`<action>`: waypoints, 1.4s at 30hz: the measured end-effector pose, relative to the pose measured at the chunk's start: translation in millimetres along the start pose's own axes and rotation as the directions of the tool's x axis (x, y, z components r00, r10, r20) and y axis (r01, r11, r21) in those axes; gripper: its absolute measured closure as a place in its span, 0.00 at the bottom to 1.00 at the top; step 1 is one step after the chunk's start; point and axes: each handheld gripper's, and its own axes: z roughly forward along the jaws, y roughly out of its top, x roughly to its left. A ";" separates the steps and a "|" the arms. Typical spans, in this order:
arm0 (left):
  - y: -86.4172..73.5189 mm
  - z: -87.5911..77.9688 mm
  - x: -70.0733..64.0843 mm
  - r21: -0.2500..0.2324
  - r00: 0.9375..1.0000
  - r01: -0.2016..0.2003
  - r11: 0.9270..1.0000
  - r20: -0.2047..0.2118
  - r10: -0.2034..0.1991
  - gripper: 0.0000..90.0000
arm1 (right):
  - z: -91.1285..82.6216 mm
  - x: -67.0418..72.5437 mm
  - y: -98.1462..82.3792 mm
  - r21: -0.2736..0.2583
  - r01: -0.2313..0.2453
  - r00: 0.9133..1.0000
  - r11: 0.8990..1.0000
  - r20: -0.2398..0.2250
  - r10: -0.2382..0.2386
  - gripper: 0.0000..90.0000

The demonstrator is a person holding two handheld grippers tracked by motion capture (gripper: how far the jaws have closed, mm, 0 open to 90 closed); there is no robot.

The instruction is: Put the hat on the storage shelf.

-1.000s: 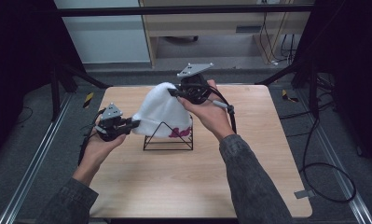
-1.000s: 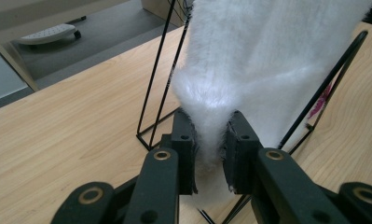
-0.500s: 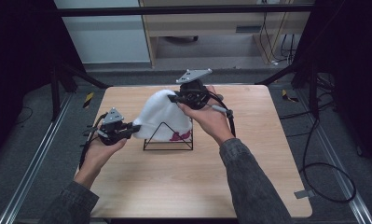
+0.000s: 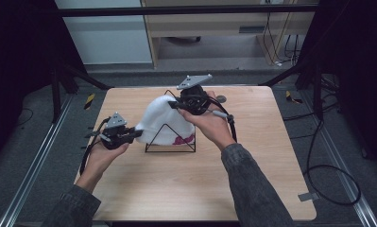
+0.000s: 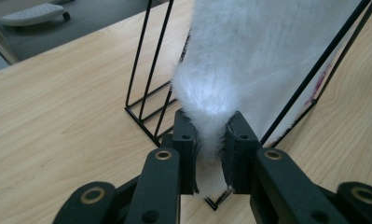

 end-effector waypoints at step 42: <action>-23.2 0.7 8.7 0.065 0.999 0.039 0.997 0.009 -0.040 0.78 | 12.1 18.0 -13.7 0.070 0.007 0.999 0.998 -0.031 -0.005 0.61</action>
